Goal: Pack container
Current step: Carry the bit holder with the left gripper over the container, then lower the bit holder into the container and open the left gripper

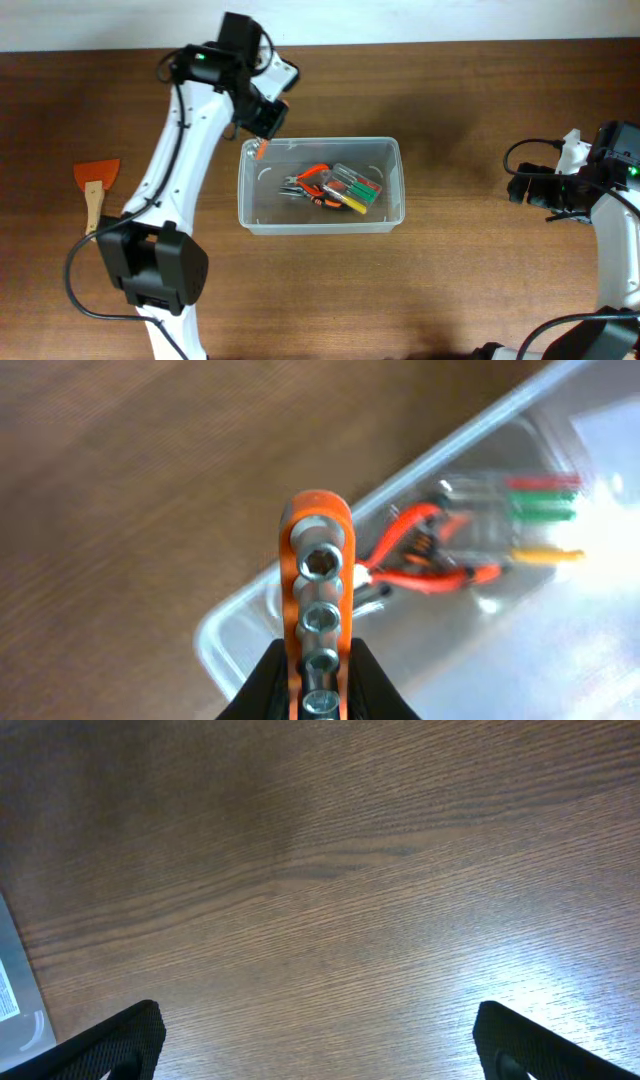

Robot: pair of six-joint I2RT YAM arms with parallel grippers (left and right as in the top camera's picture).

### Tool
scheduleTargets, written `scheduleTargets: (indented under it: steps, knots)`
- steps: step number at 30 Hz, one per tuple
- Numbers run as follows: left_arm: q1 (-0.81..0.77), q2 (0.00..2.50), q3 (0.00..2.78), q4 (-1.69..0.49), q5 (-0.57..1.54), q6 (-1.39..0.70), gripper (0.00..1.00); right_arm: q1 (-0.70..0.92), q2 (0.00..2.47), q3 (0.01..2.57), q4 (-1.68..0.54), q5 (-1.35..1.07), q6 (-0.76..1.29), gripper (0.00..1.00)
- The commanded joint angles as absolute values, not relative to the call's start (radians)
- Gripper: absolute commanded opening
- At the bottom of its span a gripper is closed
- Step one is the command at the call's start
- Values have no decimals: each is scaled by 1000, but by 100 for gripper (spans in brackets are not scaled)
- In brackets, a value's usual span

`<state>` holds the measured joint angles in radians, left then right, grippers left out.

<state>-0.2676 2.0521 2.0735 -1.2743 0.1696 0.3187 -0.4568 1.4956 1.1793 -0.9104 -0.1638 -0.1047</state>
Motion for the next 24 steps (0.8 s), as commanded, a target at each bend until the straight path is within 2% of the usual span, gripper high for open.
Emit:
scheduleTargets:
  steps: [1,12,24]
  knots:
    - [-311,2053,2100,-1330,187,418,2,-459,1496,1178,-908,-173,-96,99]
    - [-354,2053,2095,-1502,188,474,2,-459,1496,1178,-908,-173,-96,99]
    - [-355,2057,2042,-1415,194,473,2,-459,1496,1178,-907,-173,-96,99]
